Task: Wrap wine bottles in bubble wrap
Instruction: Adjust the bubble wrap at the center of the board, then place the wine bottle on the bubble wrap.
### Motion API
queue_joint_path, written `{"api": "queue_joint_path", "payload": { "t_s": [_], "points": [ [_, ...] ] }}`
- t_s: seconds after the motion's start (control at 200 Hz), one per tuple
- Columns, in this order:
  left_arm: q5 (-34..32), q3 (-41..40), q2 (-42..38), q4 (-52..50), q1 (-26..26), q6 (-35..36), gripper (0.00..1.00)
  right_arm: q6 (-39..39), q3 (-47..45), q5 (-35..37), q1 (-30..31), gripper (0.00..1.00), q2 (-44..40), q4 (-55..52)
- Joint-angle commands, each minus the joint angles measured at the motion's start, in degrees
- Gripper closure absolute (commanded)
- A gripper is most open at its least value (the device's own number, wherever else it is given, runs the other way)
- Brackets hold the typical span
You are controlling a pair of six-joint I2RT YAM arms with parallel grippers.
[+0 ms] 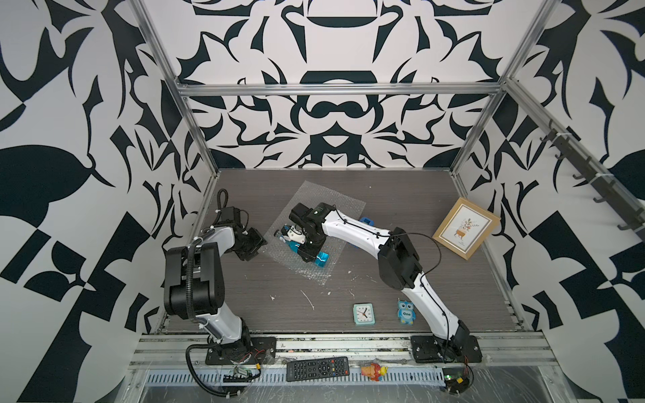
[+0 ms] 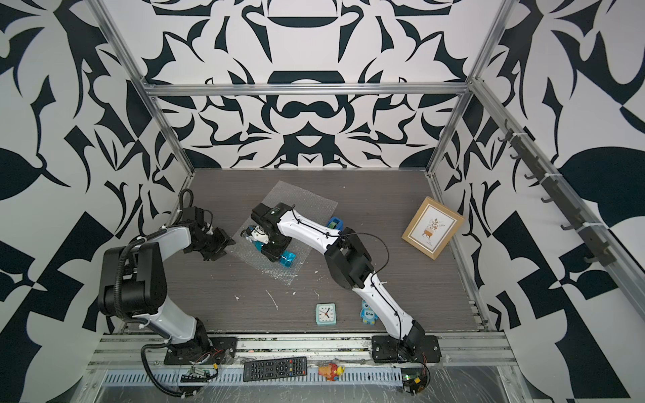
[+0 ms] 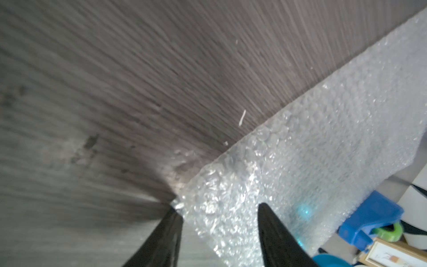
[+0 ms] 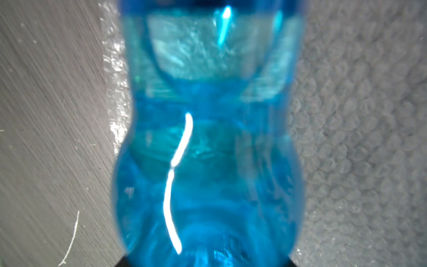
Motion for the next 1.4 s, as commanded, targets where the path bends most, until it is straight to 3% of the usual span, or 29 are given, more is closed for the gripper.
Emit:
{"api": "queue_joint_path", "payload": {
  "t_s": [0.0,0.12,0.285,0.435,0.575,0.79,0.95,1.165,1.29,1.395],
  "points": [
    [0.7,0.3,2.3,-0.3,0.2,-2.0,0.67,-2.4,-0.9,-0.3,0.3,0.81,-4.8,1.6],
    [1.9,-2.4,0.5,-0.1,0.2,-3.6,1.0,-4.2,-3.3,1.0,0.3,0.82,-6.6,1.7],
    [-0.9,-10.7,-8.6,-2.5,0.0,-7.5,1.0,-7.0,-7.6,2.5,0.3,0.82,-10.7,1.0],
    [-4.8,-19.9,-21.7,-5.3,-1.6,-16.3,1.0,-11.3,-12.0,3.2,1.1,0.82,-14.5,-0.7],
    [-12.7,-26.0,-34.5,-7.1,-11.8,-28.9,1.0,-15.5,-14.1,2.8,2.6,0.81,-16.2,-3.4],
    [-22.3,-30.9,-43.8,-9.9,-24.6,-43.7,1.0,-15.7,-11.9,-0.5,5.2,0.81,-14.6,-7.2],
    [-23.5,-31.1,-43.8,-9.1,-26.5,-42.1,1.0,-17.2,-15.2,-2.7,6.1,0.81,-14.0,-4.3],
    [-21.6,-27.9,-38.8,-8.4,-26.5,-35.9,0.85,-21.4,-16.1,1.0,6.5,0.81,-12.6,-2.6],
    [-19.7,-28.0,-38.6,-7.0,-26.5,-34.9,0.48,-22.6,-16.5,1.4,6.7,0.81,-12.1,-2.3],
    [-20.1,-27.5,-39.7,-8.3,-26.5,-33.7,0.41,-23.1,-16.9,2.5,6.7,0.81,-11.7,-1.4]
  ]
}}
